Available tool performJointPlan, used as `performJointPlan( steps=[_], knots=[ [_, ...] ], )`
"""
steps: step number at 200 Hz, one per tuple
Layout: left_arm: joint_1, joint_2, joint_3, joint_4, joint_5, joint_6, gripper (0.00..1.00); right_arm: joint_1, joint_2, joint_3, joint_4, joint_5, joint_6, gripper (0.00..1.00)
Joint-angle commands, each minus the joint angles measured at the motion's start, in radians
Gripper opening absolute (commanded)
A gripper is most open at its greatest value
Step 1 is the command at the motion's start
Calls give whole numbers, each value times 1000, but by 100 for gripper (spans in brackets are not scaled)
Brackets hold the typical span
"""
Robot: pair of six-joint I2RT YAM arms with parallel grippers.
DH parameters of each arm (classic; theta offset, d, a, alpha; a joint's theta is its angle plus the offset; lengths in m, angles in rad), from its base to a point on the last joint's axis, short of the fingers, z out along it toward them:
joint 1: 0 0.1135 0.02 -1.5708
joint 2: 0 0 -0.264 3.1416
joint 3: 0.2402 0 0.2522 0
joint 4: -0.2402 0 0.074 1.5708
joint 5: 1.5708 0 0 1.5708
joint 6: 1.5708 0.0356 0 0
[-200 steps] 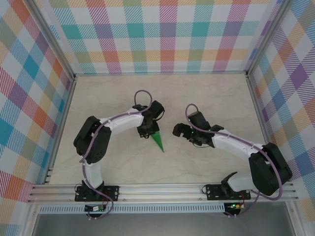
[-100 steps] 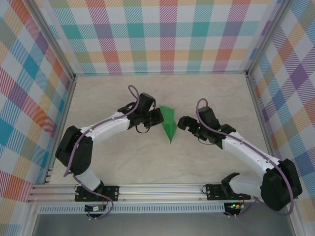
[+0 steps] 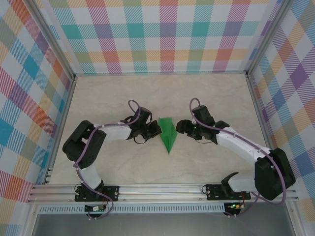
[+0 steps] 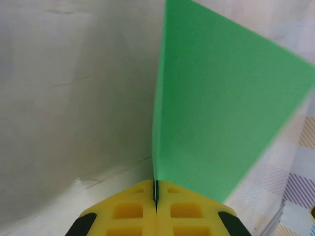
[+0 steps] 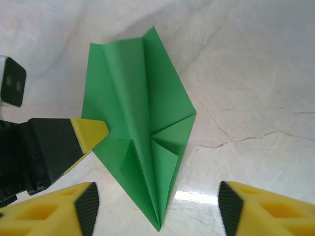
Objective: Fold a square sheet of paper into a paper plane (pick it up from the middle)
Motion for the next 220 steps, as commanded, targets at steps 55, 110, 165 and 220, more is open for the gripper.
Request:
performJointPlan(
  steps=[55,110,165,220],
  knots=[
    [18,-32,-78,38,-81,-22,0,137,223,173,-44,39,-90,61],
    [19,-31,-72,24,-79,-10,0,186,337,238,-54,16,-151,65],
    [19,-23,-72,27,-71,-7,0,195,397,246,-43,-21,-163,63],
    [19,-21,-67,33,-63,-9,0,223,407,242,-8,-74,-196,56]
  ],
)
